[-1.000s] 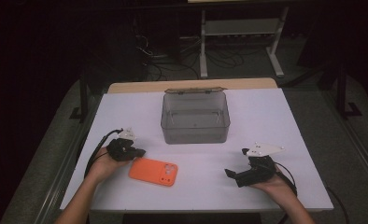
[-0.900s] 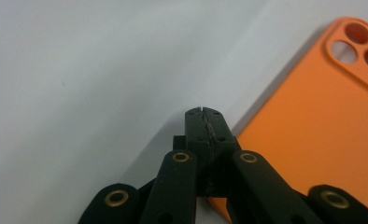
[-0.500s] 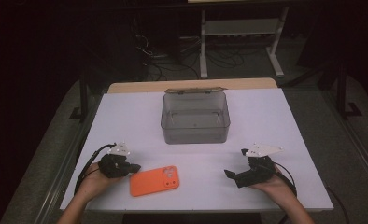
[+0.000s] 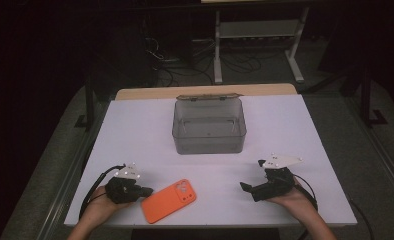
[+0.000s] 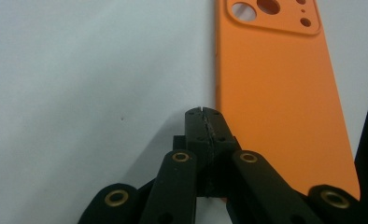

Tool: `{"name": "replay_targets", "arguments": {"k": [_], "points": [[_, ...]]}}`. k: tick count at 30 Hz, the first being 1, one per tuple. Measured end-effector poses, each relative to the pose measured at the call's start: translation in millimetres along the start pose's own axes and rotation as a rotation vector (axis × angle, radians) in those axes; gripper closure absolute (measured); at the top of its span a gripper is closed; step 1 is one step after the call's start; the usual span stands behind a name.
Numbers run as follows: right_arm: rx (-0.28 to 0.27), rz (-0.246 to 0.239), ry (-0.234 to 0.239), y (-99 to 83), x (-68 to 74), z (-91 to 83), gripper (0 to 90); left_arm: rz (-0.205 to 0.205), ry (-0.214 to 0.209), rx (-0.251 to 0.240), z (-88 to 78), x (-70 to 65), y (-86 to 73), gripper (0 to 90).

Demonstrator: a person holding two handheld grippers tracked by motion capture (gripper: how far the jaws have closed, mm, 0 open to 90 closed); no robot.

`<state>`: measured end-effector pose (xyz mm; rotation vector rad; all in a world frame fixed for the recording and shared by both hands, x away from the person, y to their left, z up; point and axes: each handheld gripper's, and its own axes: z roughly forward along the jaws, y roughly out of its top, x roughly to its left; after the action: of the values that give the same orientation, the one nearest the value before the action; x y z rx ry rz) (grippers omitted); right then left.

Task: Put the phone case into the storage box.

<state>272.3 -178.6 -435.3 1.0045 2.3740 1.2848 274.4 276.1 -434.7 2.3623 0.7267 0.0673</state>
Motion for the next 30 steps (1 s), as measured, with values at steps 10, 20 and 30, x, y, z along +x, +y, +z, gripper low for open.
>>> {"name": "replay_targets", "arguments": {"k": [10, 20, 30], "points": [[0.004, -0.003, 0.0, -0.1, 0.4, 0.8, 0.0, -0.029, 0.007, -0.154, -9.7, 8.1, 23.6, 68.0], [0.001, -0.006, 0.001, -0.2, 0.6, 0.1, 0.0, 0.007, 0.005, -0.278, -0.9, 9.3, 39.1, 34.8], [-0.011, -0.016, 0.003, 0.2, 1.4, -0.4, 0.0, 0.004, 0.019, -0.334, 5.6, 3.2, 29.1, 6.7]]}}
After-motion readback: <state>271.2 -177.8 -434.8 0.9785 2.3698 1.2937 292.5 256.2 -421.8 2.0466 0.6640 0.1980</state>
